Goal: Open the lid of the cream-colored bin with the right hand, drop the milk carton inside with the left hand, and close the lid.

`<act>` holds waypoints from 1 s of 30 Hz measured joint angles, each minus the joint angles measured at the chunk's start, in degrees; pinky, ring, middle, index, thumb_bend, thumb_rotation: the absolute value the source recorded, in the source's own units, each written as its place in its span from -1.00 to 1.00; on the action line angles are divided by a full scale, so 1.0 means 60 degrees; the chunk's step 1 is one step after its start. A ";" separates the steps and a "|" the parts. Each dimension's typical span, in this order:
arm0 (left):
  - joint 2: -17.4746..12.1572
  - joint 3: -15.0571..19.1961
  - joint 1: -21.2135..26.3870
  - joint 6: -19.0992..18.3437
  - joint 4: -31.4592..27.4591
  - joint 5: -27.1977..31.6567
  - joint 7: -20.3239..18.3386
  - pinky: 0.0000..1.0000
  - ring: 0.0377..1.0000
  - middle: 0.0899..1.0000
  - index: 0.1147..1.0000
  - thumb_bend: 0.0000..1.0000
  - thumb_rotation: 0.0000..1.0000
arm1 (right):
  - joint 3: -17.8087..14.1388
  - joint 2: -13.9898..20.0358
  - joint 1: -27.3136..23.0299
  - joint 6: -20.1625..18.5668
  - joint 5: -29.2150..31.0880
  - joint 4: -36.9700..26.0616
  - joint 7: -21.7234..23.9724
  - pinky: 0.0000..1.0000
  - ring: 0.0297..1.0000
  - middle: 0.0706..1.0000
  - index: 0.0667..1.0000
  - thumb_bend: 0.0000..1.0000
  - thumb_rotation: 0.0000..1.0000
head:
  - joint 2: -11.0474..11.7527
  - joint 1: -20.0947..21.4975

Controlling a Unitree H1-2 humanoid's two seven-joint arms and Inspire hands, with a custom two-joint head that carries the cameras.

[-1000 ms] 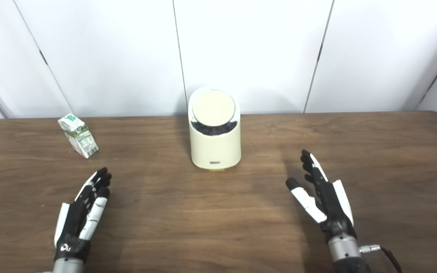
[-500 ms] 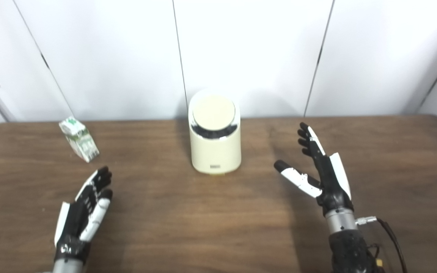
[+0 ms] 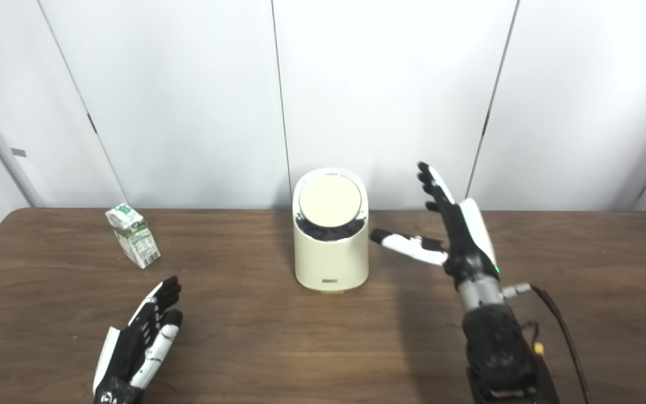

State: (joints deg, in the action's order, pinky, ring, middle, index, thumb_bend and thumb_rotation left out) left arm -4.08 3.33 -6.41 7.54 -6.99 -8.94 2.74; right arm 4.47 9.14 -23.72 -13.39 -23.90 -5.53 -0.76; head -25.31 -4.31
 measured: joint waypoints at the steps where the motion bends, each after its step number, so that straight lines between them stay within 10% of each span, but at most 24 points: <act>1: 0.0021 -0.0018 -0.0010 -0.0006 -0.0017 -0.0093 0.0011 0.75 0.80 0.78 0.86 0.02 0.46 | 0.0039 0.0000 -0.0147 -0.0038 -0.0055 0.0066 0.0001 0.61 0.78 0.79 0.83 0.73 -0.20 | 0.0000 0.0000; 30: 0.0471 -0.0280 -0.0372 -0.0310 -0.0435 -0.0620 0.0197 0.76 0.80 0.78 0.85 0.11 0.52 | 0.0970 -0.0123 -0.2801 0.0064 -0.0985 0.3686 -0.0639 0.57 0.75 0.79 0.81 0.72 -0.28 | -0.0293 0.0073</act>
State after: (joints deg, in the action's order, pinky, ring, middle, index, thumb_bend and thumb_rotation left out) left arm -1.25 1.65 -8.65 5.68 -9.61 -12.66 3.92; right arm 10.29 8.40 -40.53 -13.00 -29.80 16.58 -4.59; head -27.07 -3.87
